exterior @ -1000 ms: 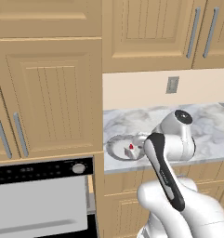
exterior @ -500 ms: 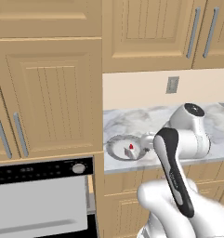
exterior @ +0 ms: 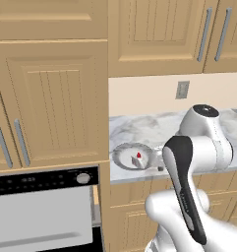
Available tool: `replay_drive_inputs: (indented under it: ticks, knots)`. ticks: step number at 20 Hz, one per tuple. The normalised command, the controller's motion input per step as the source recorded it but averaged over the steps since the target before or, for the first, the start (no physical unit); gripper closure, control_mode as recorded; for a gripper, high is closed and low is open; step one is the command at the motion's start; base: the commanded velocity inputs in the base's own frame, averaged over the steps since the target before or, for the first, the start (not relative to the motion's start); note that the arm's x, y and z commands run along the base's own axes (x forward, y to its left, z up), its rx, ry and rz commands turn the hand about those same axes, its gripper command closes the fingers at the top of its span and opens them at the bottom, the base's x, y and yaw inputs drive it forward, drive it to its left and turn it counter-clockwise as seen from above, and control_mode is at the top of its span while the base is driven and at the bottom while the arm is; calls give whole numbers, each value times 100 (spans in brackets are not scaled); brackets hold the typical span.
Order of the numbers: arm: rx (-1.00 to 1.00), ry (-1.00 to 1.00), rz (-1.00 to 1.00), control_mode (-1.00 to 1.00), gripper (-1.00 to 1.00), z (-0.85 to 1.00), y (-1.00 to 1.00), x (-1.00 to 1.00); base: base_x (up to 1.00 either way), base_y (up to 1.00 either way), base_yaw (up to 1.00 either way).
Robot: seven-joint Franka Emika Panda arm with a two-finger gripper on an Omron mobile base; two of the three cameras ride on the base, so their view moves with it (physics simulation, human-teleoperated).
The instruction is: Take the baked cake out of the oven and place it on the plate for cooling. Then close the oven door.
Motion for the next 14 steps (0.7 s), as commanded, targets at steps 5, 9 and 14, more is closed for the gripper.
replay_drive_inputs:
  ticks: [5,9,14]
  knots:
    - [-6,-14,12,-100,-100,-34,20,-67,0,0,0]
    - [-2,-17,25,-100,-100,-43,9,-63,0,0,0]
    - [-5,-15,33,-100,-100,-42,16,-69,0,0,0]
